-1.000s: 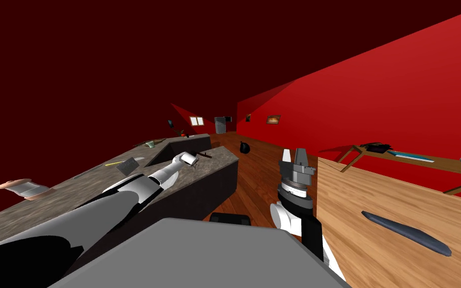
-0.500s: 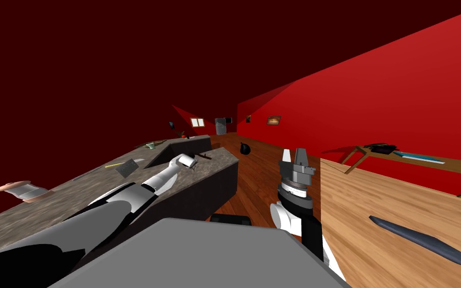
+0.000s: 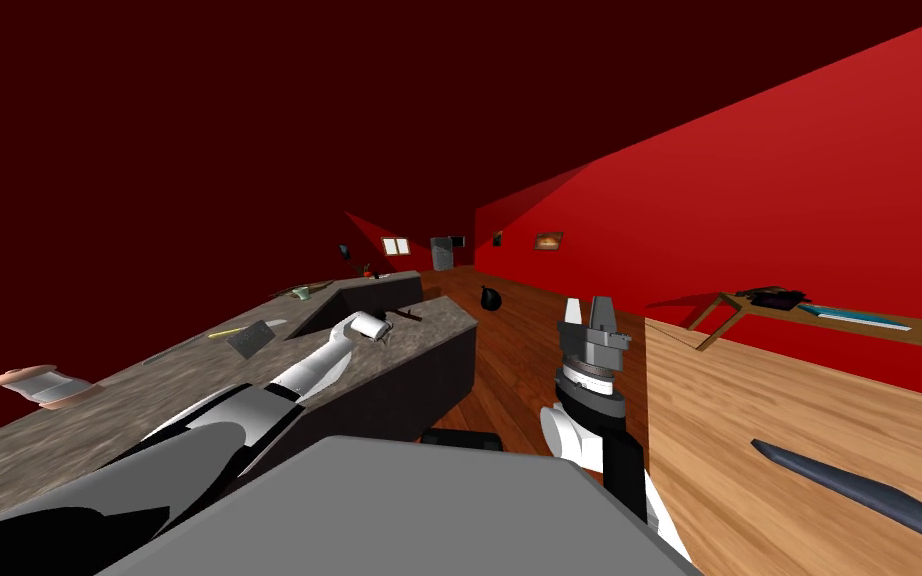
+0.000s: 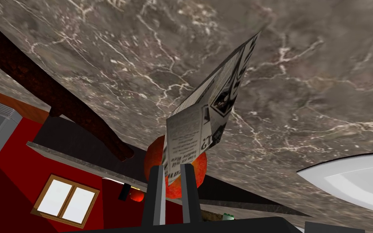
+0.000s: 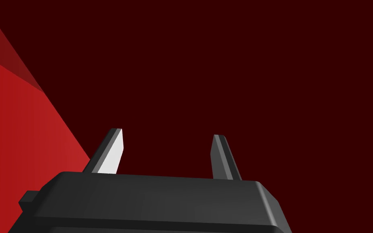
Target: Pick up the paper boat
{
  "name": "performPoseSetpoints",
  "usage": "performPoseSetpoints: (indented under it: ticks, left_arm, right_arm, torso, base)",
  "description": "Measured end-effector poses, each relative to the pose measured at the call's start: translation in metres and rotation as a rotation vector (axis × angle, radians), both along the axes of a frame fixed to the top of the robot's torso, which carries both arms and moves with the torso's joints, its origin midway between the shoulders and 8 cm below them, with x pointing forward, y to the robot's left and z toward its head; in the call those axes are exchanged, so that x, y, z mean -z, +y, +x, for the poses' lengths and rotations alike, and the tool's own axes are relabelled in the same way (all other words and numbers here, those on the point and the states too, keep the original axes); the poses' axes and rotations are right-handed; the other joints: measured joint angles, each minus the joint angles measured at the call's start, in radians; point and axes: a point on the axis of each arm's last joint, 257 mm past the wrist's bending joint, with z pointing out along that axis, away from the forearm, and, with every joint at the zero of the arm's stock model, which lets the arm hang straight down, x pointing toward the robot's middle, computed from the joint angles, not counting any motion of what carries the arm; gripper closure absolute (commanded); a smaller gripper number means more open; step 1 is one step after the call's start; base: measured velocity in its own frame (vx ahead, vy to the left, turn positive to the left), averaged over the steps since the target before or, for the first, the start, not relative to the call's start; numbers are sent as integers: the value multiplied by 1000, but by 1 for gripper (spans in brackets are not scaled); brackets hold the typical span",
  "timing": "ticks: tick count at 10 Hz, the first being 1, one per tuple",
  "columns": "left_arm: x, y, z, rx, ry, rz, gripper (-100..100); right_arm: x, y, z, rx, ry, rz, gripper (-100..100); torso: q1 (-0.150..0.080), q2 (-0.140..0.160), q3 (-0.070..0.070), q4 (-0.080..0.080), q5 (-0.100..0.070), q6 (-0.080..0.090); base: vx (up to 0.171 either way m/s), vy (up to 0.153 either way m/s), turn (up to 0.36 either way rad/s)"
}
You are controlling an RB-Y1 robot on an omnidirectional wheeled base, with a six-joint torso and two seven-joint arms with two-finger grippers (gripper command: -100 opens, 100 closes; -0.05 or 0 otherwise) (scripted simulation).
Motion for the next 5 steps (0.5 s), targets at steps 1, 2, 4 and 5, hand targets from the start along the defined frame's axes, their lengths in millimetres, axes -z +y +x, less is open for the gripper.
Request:
performPoseSetpoints:
  ticks: [1, 2, 4, 5]
  left_arm:
    - [-3, -5, 2, 12, -13, -3, 100]
    - [-3, -2, -5, 4, -7, 6, 100]
    - [-3, 12, -21, -18, 2, 11, 100]
    - [-8, 9, -21, -10, -10, 10, 100]
  right_arm:
    - [0, 0, 0, 0, 0, 0, 0]
    - [0, 0, 0, 0, 0, 0, 0]
    - [0, 0, 0, 0, 0, 0, 0]
    - [0, 0, 0, 0, 0, 0, 0]
  torso:
    - [0, 1, 1, 1, 0, 1]
    - [0, 0, 0, 0, 0, -1]
    - [1, 1, 0, 0, 0, -1]
    - [1, 2, 1, 1, 0, 0]
  base:
    - [59, -8, -5]
    - [78, -23, 21]
    - [20, -6, 9]
    - [-9, 4, -6]
